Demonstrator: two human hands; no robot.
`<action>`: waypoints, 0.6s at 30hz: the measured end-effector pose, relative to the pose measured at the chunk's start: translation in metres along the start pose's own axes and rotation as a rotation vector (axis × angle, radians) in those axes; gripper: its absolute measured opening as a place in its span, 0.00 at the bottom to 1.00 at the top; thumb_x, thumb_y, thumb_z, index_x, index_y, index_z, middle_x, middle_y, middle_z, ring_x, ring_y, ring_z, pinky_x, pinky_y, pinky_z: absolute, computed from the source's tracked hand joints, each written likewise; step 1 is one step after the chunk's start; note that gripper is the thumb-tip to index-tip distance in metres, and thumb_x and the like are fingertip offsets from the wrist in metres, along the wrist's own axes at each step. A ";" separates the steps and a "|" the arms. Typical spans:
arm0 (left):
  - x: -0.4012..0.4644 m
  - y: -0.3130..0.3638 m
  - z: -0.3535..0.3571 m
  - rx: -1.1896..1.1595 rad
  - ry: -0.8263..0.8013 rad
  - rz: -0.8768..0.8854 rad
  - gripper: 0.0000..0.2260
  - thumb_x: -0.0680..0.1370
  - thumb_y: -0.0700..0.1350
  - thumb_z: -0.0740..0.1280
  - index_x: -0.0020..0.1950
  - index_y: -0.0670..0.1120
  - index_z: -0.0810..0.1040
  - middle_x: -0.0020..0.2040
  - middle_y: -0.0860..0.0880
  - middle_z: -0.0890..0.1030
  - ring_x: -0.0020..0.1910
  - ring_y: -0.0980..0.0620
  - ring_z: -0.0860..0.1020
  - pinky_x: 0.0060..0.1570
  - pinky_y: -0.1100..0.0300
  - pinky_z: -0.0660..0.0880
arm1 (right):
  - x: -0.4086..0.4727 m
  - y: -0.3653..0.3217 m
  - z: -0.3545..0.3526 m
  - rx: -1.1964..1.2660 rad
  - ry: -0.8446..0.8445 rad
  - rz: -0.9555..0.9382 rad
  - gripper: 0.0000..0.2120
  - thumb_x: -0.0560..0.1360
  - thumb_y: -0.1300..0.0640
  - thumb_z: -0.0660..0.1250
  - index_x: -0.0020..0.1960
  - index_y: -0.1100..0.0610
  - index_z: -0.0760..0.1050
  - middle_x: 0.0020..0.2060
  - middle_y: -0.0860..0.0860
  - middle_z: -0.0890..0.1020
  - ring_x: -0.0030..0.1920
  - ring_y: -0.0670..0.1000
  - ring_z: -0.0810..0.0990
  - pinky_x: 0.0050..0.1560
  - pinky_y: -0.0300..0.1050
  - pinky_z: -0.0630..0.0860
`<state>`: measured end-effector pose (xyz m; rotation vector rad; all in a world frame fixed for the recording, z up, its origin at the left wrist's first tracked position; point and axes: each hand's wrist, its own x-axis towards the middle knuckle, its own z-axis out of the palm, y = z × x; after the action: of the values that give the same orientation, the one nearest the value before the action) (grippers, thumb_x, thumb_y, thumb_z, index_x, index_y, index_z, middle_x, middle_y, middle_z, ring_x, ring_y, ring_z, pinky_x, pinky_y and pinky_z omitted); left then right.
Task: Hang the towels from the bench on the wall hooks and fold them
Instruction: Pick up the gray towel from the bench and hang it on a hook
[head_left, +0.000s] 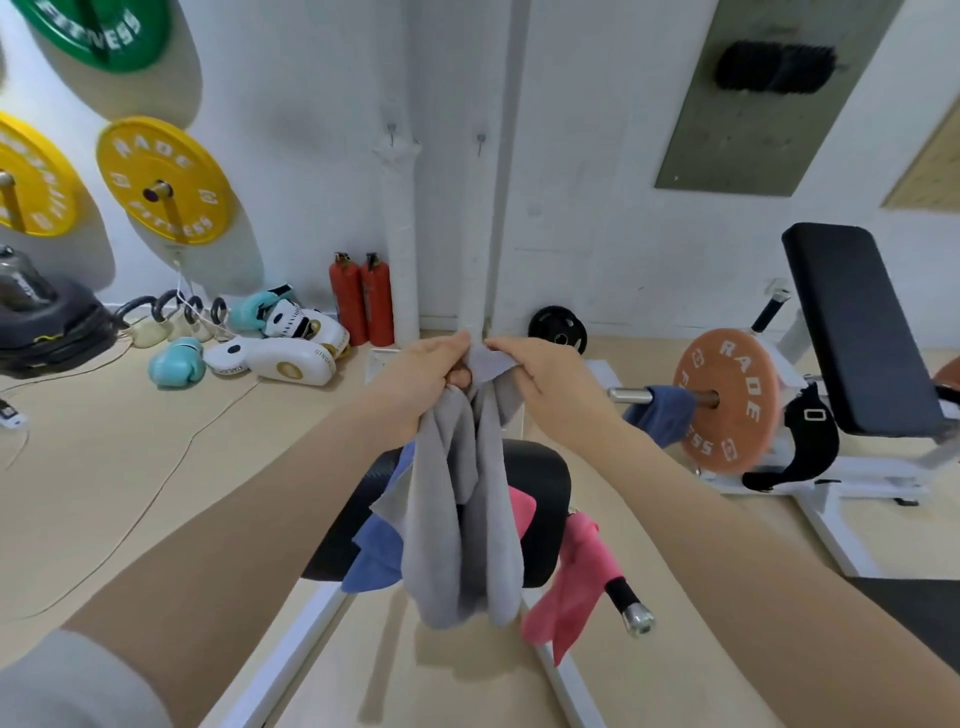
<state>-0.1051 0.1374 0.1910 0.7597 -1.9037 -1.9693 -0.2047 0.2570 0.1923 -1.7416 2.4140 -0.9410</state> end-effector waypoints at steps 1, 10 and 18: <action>-0.001 0.001 -0.005 0.188 0.042 0.002 0.14 0.79 0.56 0.58 0.44 0.48 0.75 0.31 0.54 0.73 0.31 0.57 0.70 0.33 0.65 0.65 | 0.004 -0.002 0.000 -0.012 0.012 0.059 0.18 0.77 0.66 0.55 0.65 0.59 0.71 0.58 0.58 0.79 0.58 0.58 0.76 0.59 0.49 0.70; -0.029 0.001 -0.093 0.661 -0.196 -0.253 0.23 0.73 0.39 0.68 0.67 0.48 0.67 0.46 0.50 0.70 0.44 0.53 0.70 0.40 0.63 0.68 | 0.018 -0.036 -0.003 0.440 -0.454 0.742 0.16 0.71 0.68 0.53 0.46 0.57 0.77 0.24 0.49 0.67 0.19 0.45 0.61 0.18 0.34 0.57; -0.054 -0.008 -0.142 0.234 0.046 -0.133 0.03 0.73 0.37 0.69 0.43 0.44 0.79 0.44 0.45 0.79 0.46 0.49 0.76 0.38 0.62 0.73 | 0.008 -0.079 0.024 0.992 -0.761 0.456 0.14 0.70 0.66 0.57 0.51 0.60 0.77 0.43 0.54 0.85 0.45 0.51 0.83 0.44 0.39 0.80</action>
<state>0.0193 0.0504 0.1945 1.0100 -2.1302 -1.8039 -0.1316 0.2239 0.2133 -0.8738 1.3535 -0.9130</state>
